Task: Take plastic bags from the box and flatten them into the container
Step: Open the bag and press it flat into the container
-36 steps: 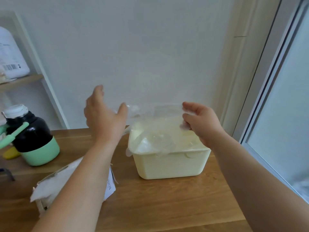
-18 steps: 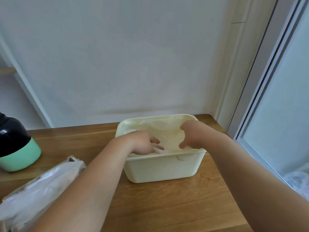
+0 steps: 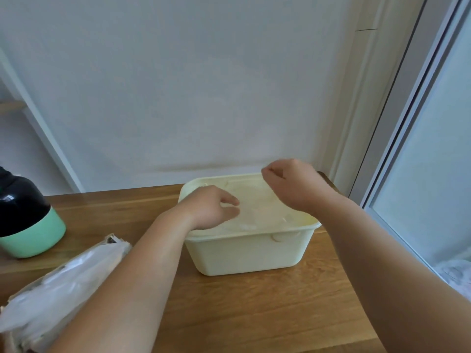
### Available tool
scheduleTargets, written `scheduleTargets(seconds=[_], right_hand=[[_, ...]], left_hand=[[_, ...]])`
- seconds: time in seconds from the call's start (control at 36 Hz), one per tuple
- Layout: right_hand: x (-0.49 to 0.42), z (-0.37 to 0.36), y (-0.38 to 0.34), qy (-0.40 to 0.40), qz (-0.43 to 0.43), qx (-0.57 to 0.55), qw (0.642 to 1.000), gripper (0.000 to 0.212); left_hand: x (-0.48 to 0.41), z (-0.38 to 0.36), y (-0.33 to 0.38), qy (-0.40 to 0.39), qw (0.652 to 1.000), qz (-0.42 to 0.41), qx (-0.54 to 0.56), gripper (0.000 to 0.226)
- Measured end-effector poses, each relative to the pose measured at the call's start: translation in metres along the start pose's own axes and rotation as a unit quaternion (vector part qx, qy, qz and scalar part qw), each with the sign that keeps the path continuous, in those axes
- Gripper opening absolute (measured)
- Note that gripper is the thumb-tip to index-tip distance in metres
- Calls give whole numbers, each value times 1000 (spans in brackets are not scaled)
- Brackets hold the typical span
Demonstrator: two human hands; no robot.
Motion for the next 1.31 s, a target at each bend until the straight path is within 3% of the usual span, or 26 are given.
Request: scheduleTargets(seconds=[0.06,0.14,0.28,0.39,0.5,0.61,0.75,0.92,1.08,1.31], right_hand=[[2,-13,-1,-114,-51,-27,992,40],[5,-37,11,-261,-154,-53,952,64],[5,-52,13,-324,-191,-70,924,68],[-2,-52,6,-282,-172,-114,937,58],[-7,-33,-3,-127,-104,-124,979,42],[5,-13,-20,16,-40,-167,985,40],[28,-16,-53,57,32,-186,980,24],[39,-61,-100,13,95,-234,967,15],[30,-125,-133,-61,114,-215,968,14],[22,-170,-150,-139,116,-155,971,35]], left_hand=[[9,7,2,47,998,-26,23,29],[20,13,3,91,993,-46,58,29],[32,10,4,87,993,-49,65,29],[39,9,-3,90,992,-41,73,30],[48,15,-9,115,989,-39,88,30],[60,21,-11,164,980,-50,100,28],[87,27,-23,211,969,-52,118,25],[145,38,-69,263,962,23,71,27],[174,19,-127,143,974,174,-33,30],[185,21,-136,219,961,160,-54,24]])
Point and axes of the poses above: each hand's wrist, its own x-axis away from the middle knuckle, its own z-axis out of the back of the hand, y = z × x, the point moved 5 cm from there along -x, towards the middle knuckle, and after that the axes turned 11 degrees about -y, right-handed, at the moved point
